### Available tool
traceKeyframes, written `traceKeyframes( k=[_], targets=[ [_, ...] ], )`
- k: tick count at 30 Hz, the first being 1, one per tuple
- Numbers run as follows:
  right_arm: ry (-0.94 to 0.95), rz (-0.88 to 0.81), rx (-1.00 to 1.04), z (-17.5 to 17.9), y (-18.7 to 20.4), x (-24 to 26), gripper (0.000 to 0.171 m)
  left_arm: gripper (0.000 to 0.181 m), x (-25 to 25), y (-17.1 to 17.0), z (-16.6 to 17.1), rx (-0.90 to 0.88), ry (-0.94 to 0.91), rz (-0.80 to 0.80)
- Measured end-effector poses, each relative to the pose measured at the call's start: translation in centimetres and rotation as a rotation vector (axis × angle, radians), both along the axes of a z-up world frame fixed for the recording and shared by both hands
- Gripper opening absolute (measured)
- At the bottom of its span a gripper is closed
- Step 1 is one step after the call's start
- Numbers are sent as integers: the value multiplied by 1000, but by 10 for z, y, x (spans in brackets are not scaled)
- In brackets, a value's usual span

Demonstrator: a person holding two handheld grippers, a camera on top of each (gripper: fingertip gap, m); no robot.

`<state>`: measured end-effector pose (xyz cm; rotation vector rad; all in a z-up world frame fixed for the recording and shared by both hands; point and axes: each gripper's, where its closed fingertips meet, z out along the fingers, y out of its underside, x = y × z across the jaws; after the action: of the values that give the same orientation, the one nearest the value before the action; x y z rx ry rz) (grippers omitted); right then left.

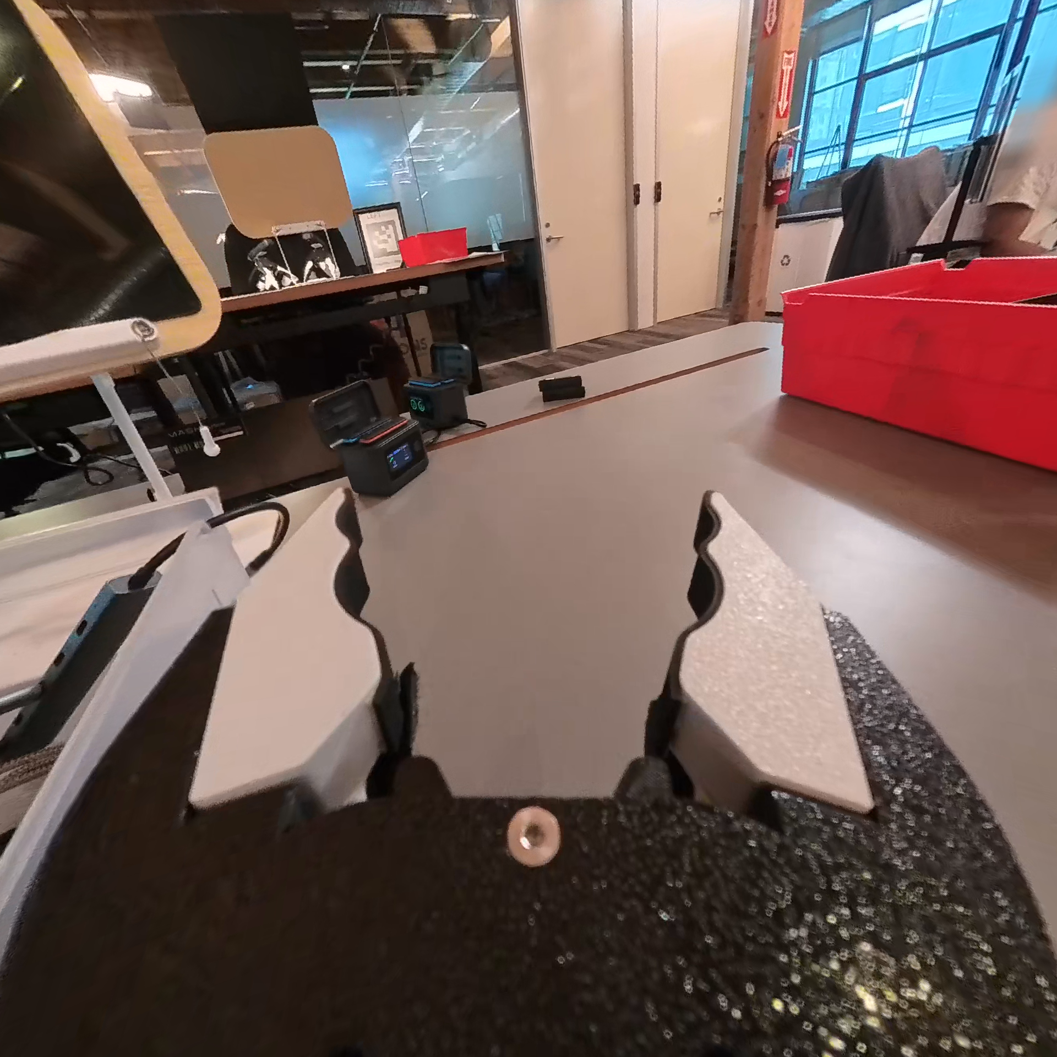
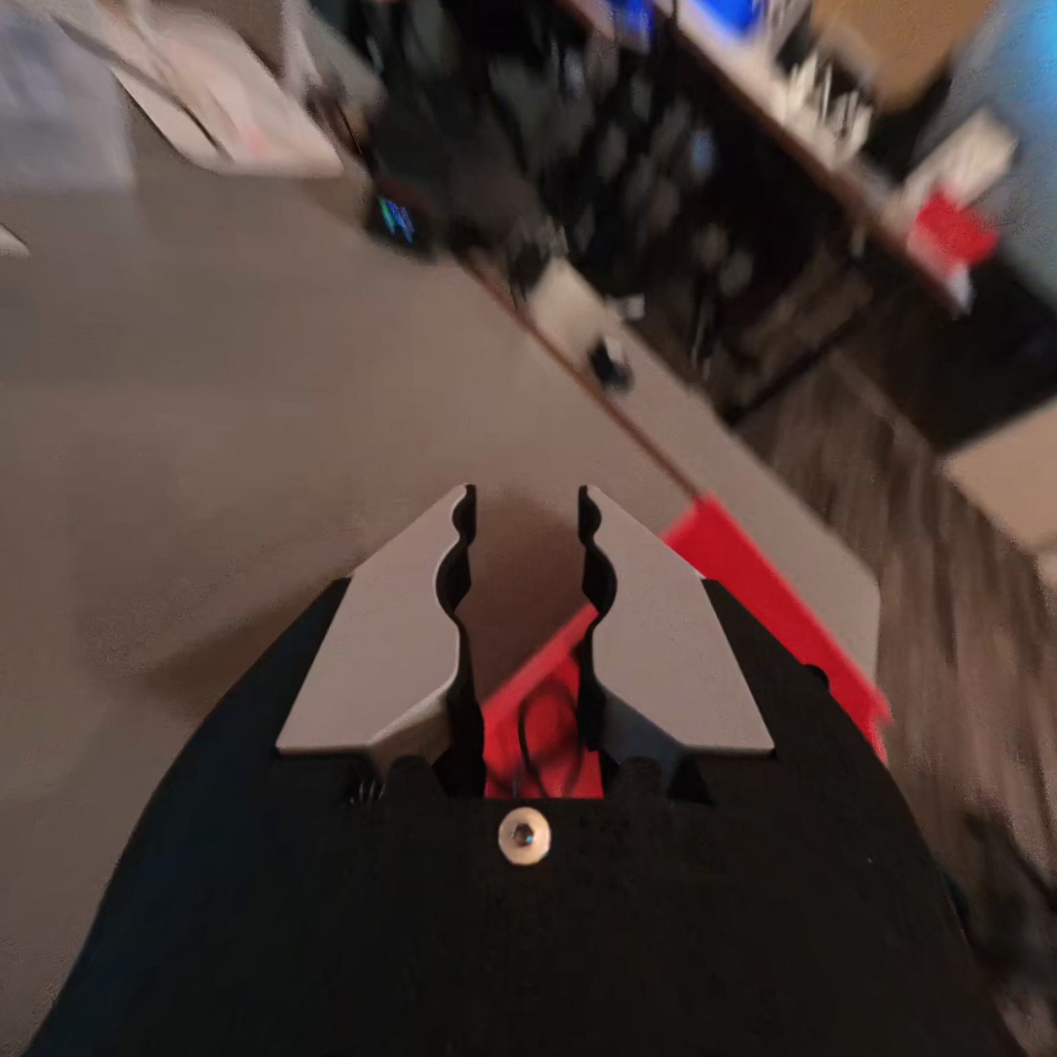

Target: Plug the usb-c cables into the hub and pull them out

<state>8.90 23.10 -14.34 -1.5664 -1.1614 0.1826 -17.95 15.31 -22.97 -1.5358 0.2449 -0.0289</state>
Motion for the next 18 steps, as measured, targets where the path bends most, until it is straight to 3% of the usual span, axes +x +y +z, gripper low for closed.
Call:
traceKeyframes(
  k=[3, 8, 11, 13, 15, 18],
  targets=[
    [168, 228, 62, 7, -12, -88, 49, 113, -1, 0, -1, -3, 7, 4],
    [282, 272, 58, -30, 19, -168, 58, 110, -1, -1, -1, -6, 31, 7],
    [517, 229, 74, -41, 37, -180, 56, 108, 1, -1, -4, -12, 72, 14],
    [623, 189, 46, -49, 43, -178, 67, 96, 3, -1, -6, -29, 100, 16],
    [611, 203, 25, -60, 43, -184, 89, 81, 9, -5, 3, 2, 132, 13],
    [539, 231, 152, -70, 40, -188, 89, 78, 19, -15, 20, -5, 196, 23]
  ],
)
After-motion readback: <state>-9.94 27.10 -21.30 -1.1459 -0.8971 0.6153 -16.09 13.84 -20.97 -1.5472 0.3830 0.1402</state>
